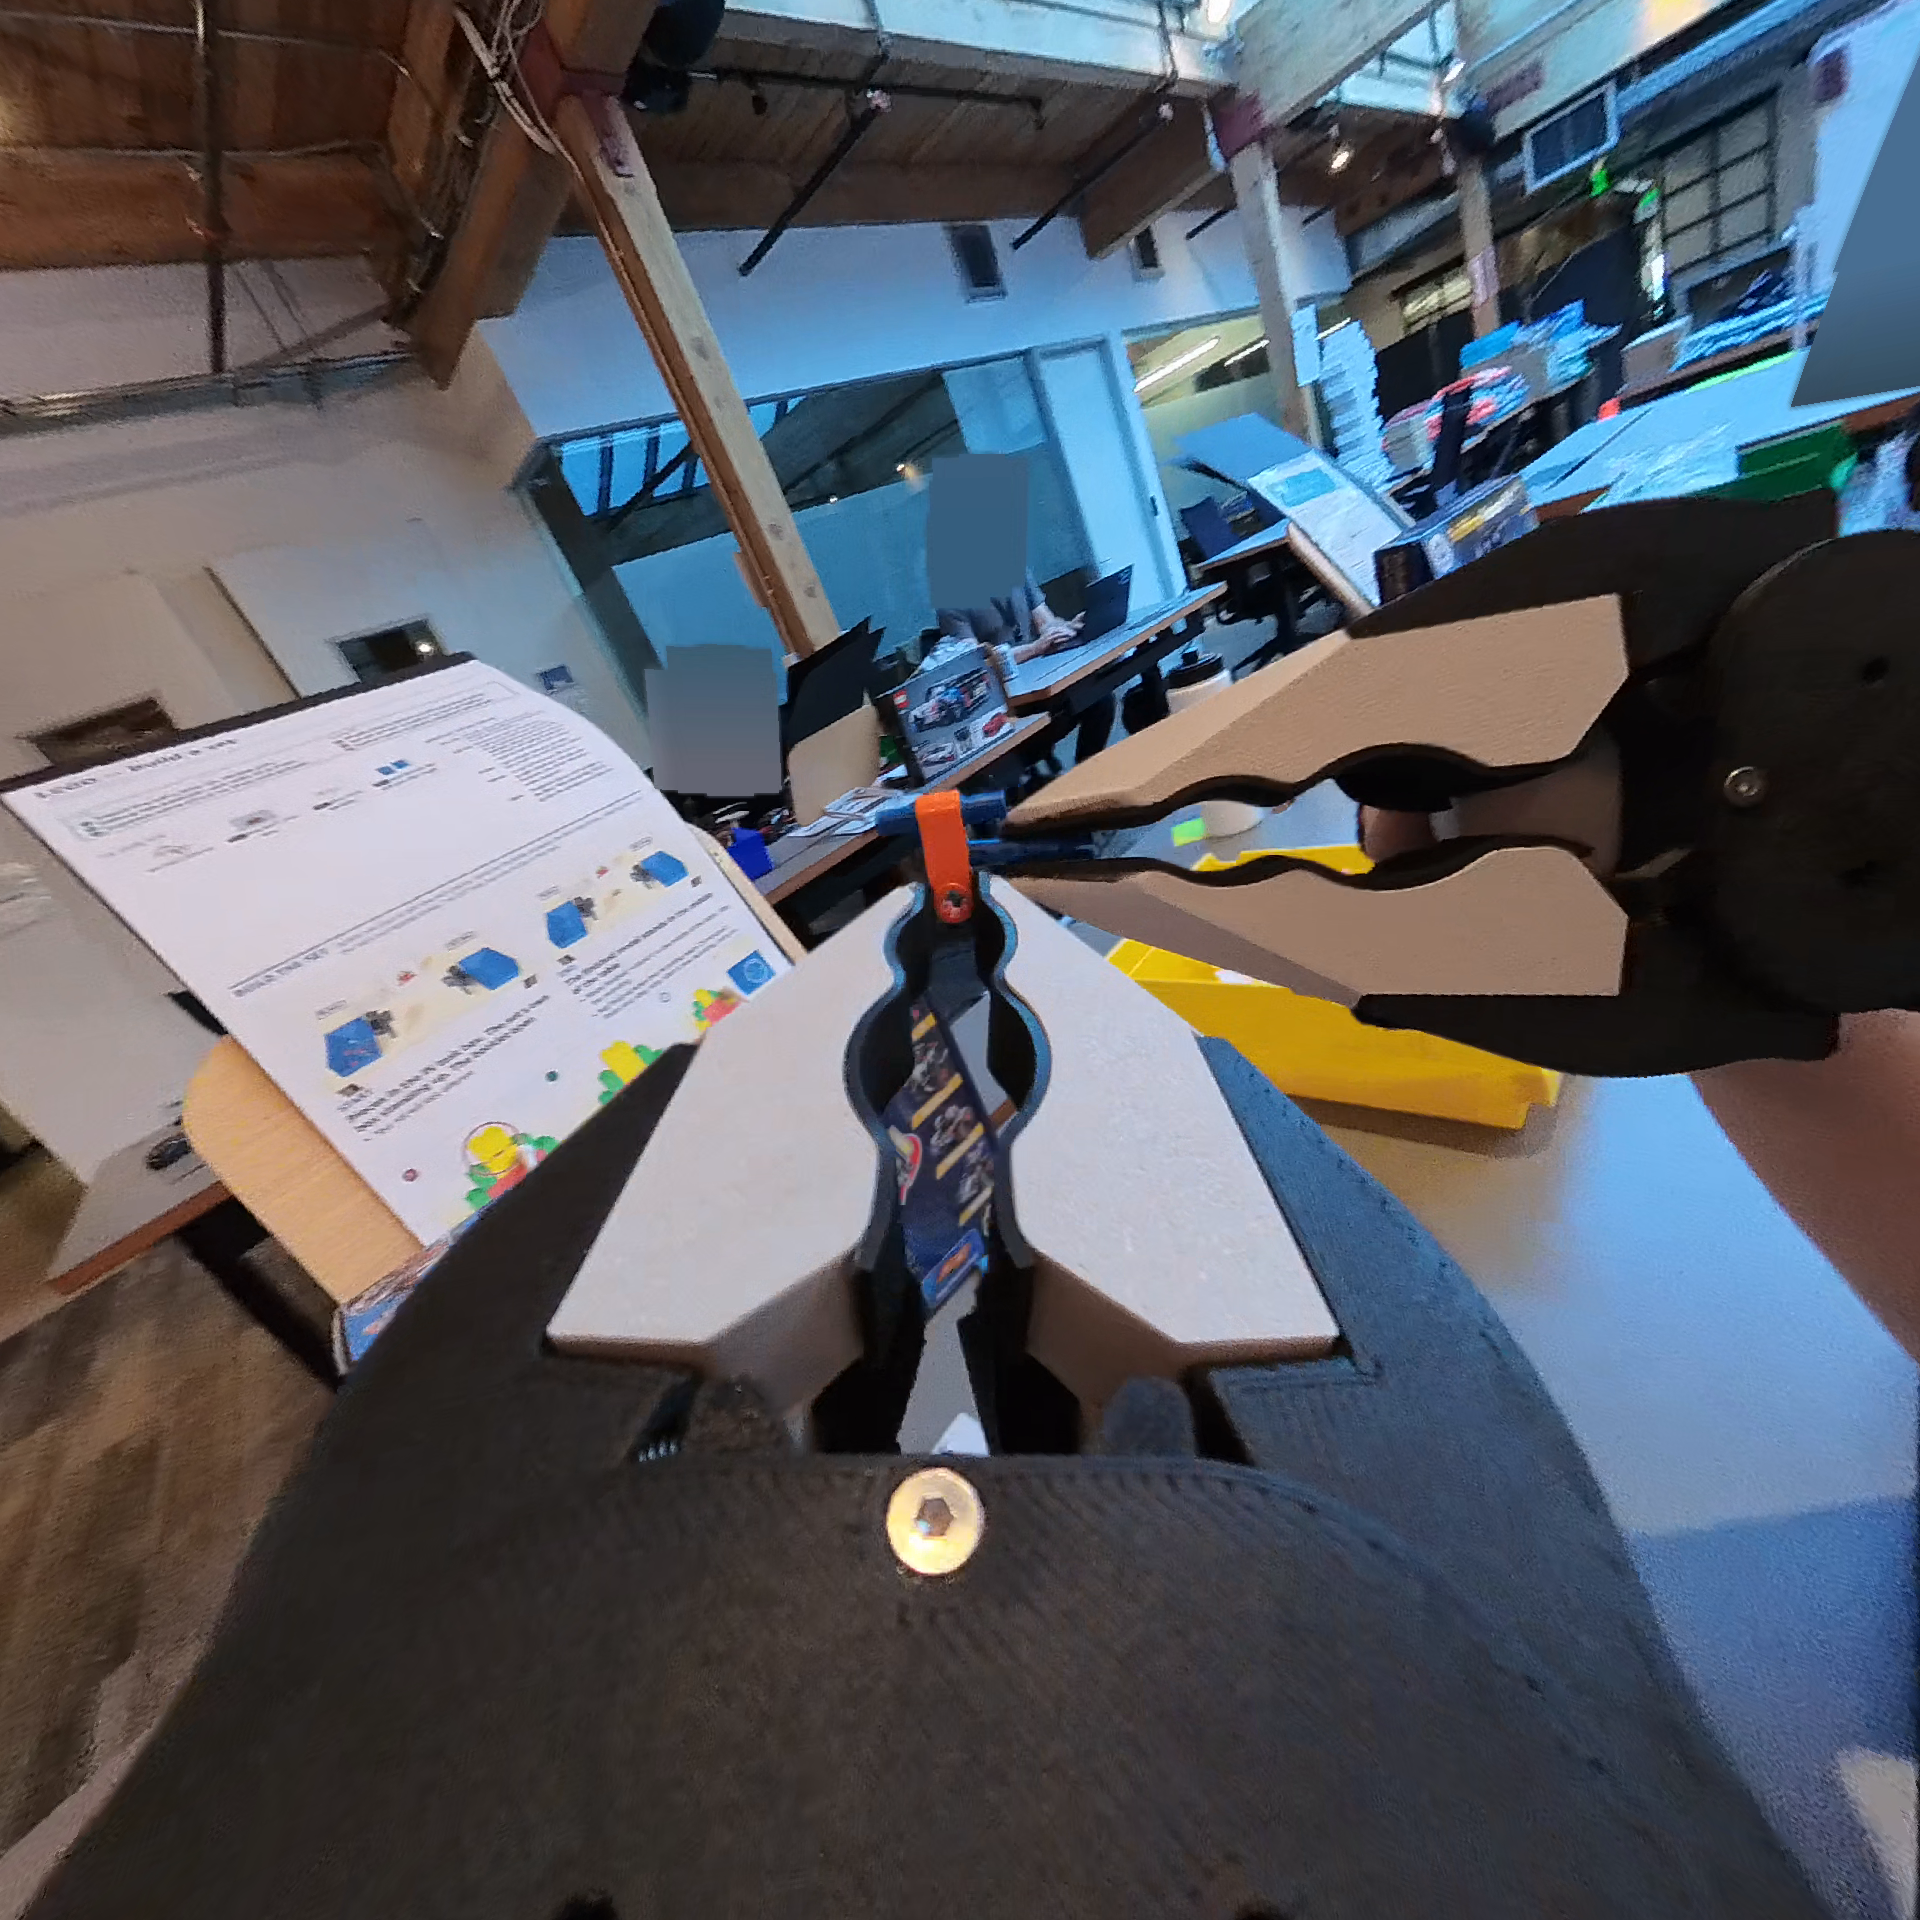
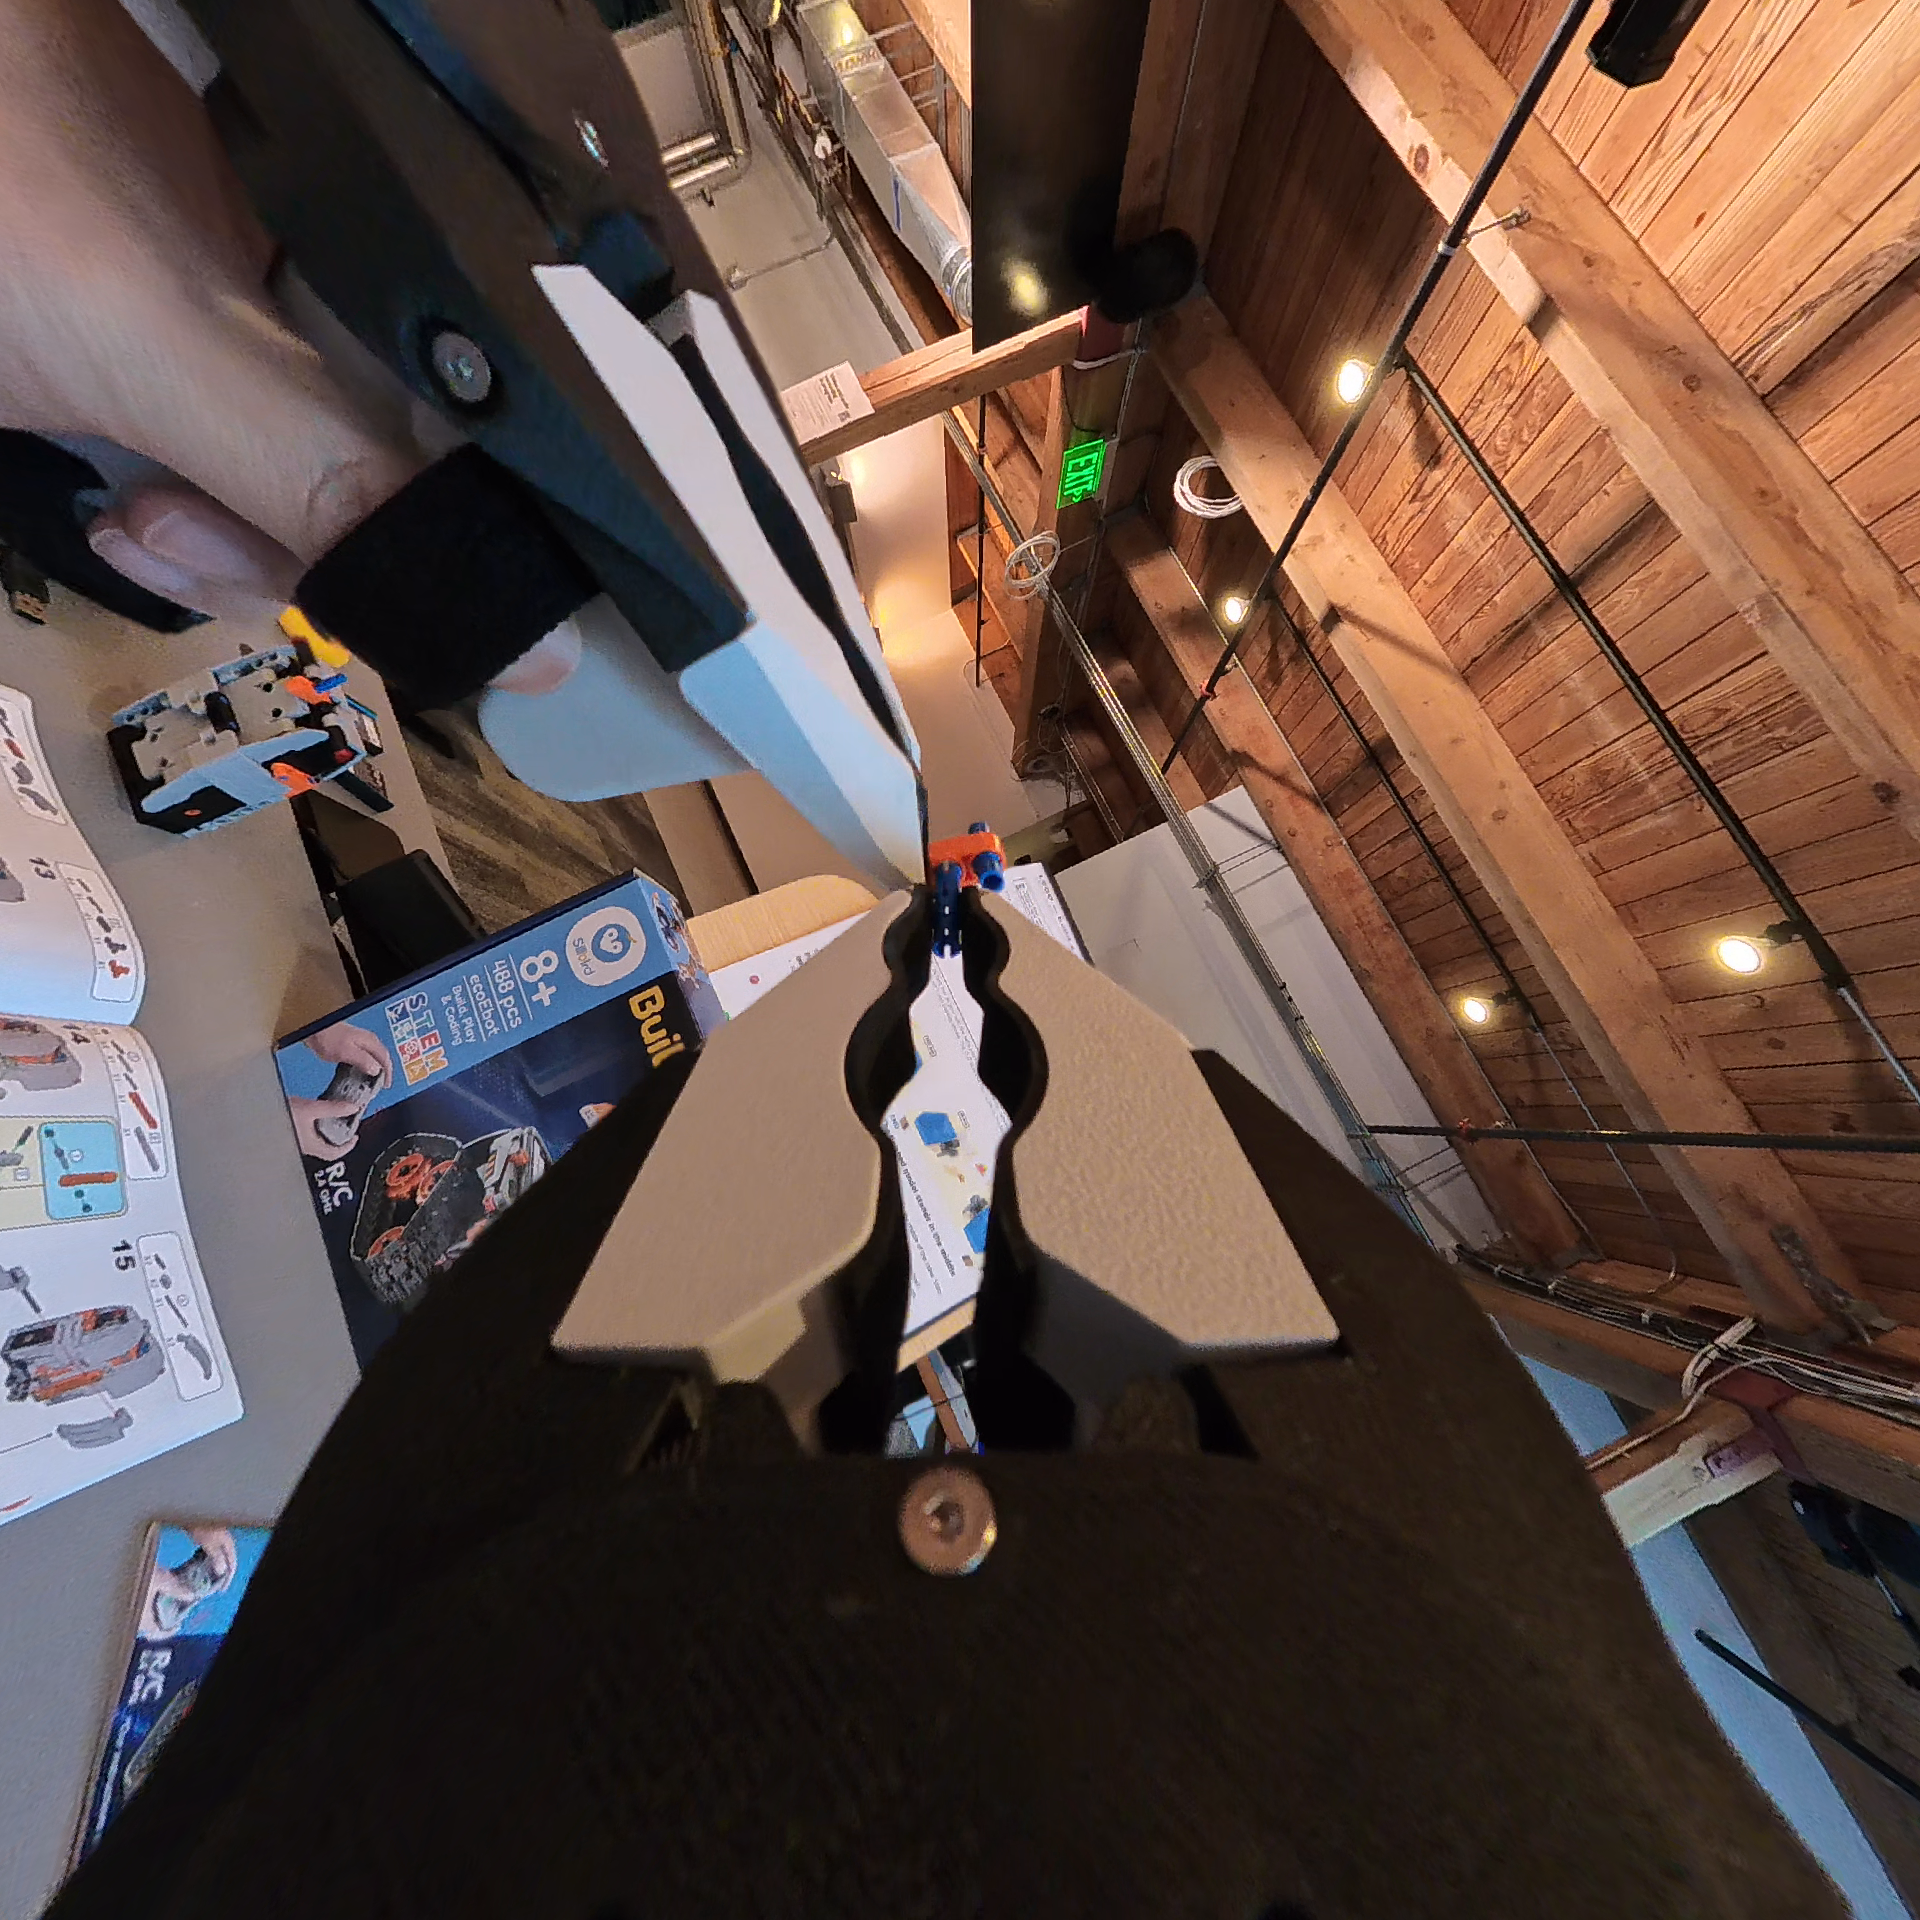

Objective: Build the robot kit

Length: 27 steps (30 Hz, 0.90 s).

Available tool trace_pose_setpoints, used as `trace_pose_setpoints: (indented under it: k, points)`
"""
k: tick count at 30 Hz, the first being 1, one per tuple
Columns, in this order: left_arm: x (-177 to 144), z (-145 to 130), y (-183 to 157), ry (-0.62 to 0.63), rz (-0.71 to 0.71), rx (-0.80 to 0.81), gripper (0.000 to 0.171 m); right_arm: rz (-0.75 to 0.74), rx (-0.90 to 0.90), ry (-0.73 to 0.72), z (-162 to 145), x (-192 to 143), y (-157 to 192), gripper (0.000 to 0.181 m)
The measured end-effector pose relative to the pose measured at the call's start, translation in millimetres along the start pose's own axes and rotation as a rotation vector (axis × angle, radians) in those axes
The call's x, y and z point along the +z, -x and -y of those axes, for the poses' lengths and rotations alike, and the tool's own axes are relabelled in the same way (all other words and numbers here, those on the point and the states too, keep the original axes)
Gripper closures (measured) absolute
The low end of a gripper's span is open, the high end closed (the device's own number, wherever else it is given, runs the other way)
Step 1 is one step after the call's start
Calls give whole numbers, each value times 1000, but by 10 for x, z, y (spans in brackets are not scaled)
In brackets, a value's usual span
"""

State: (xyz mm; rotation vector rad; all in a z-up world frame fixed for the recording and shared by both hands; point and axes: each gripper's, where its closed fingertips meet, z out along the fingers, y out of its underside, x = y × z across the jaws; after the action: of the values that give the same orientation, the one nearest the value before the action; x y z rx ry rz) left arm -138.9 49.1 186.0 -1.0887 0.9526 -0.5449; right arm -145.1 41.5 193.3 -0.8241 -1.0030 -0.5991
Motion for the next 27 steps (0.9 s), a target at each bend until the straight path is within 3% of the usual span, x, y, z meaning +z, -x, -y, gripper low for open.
trace_pose_setpoints:
  k: [27]
  points:
    - [51,-178,-23,124,-6,66,167,115,50,-24,-108,2,146,178]
